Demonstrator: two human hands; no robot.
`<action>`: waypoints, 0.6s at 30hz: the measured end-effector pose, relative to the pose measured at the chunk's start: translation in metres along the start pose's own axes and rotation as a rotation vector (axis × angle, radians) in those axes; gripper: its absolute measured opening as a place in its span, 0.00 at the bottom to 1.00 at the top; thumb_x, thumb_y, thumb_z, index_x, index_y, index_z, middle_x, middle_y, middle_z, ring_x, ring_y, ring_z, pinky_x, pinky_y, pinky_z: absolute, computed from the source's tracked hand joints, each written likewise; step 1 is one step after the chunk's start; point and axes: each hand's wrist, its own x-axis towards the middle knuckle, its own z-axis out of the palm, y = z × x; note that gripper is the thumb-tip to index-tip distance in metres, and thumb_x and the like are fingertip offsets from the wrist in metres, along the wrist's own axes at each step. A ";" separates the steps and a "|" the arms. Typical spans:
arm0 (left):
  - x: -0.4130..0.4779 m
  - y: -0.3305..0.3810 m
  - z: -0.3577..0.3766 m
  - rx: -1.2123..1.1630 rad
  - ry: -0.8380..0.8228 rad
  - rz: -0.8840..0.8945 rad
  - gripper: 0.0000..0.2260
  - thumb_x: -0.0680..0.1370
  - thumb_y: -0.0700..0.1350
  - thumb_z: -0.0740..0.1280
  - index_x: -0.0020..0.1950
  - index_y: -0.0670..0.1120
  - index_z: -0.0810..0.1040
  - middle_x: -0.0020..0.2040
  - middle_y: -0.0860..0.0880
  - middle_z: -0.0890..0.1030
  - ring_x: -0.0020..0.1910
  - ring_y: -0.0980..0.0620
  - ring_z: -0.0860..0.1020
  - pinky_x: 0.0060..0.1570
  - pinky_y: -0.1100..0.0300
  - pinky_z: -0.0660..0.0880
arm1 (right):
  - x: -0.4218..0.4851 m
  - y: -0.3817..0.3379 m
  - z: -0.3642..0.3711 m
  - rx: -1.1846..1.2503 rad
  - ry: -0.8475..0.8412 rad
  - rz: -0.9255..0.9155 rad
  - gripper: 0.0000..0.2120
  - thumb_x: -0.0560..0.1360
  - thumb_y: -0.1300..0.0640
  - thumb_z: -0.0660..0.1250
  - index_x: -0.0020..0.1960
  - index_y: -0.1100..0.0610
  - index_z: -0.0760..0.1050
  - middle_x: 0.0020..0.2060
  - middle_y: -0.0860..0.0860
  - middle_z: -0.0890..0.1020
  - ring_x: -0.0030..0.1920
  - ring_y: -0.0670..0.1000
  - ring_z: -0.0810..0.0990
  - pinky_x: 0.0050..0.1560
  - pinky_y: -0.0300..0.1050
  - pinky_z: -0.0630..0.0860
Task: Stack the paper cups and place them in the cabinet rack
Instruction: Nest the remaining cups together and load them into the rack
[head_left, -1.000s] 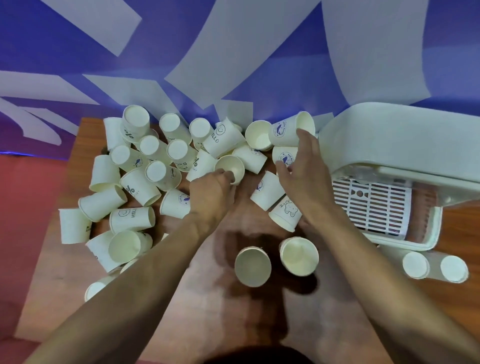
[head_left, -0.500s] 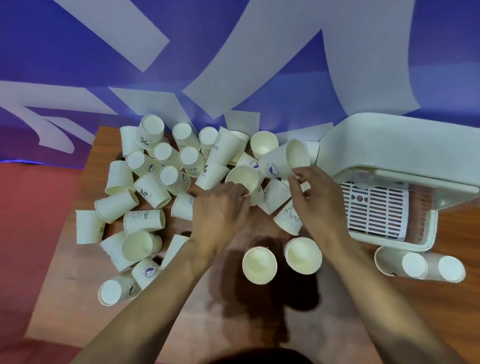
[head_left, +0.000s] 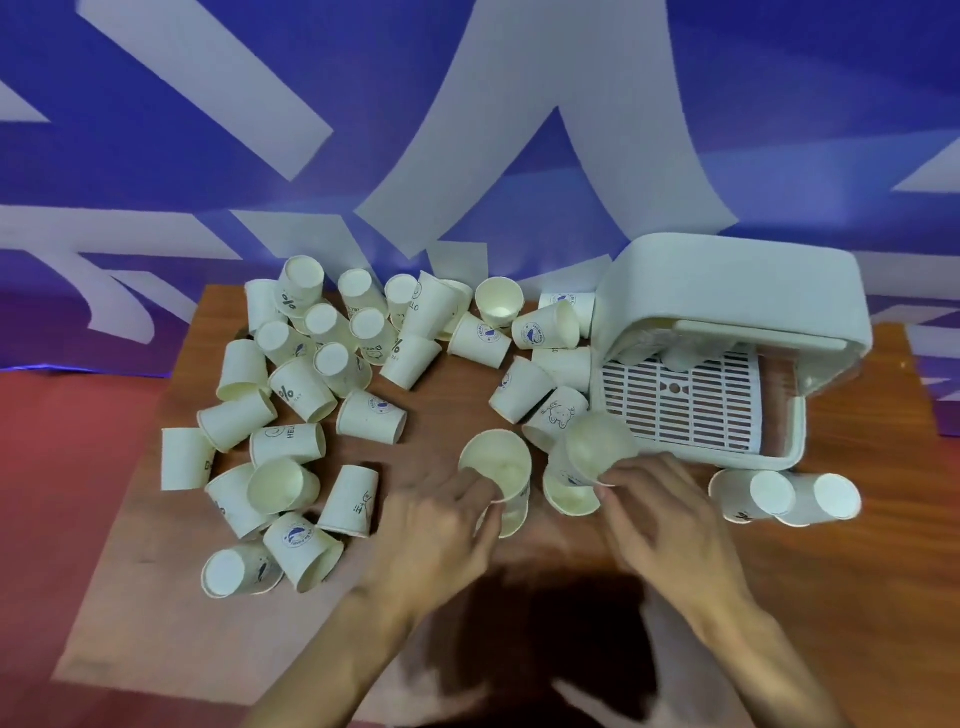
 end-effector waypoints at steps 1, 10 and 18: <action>-0.004 0.001 0.004 0.014 -0.021 0.000 0.03 0.74 0.46 0.68 0.40 0.50 0.78 0.37 0.53 0.77 0.36 0.48 0.75 0.32 0.54 0.69 | -0.003 0.002 0.000 -0.015 -0.009 -0.019 0.03 0.76 0.57 0.69 0.48 0.56 0.81 0.47 0.45 0.80 0.50 0.50 0.79 0.52 0.44 0.76; -0.025 -0.010 0.058 0.104 -0.329 0.035 0.04 0.73 0.48 0.70 0.39 0.51 0.76 0.37 0.53 0.77 0.36 0.48 0.77 0.33 0.54 0.74 | -0.015 0.040 0.031 -0.112 -0.246 -0.053 0.10 0.81 0.50 0.62 0.49 0.51 0.81 0.46 0.43 0.79 0.49 0.51 0.78 0.45 0.47 0.78; -0.020 -0.016 0.075 -0.001 -0.360 -0.074 0.08 0.73 0.46 0.71 0.36 0.49 0.75 0.36 0.52 0.77 0.36 0.47 0.76 0.32 0.54 0.72 | -0.027 0.069 0.032 0.214 -0.015 0.390 0.10 0.79 0.57 0.67 0.59 0.53 0.79 0.56 0.44 0.80 0.54 0.44 0.80 0.56 0.40 0.76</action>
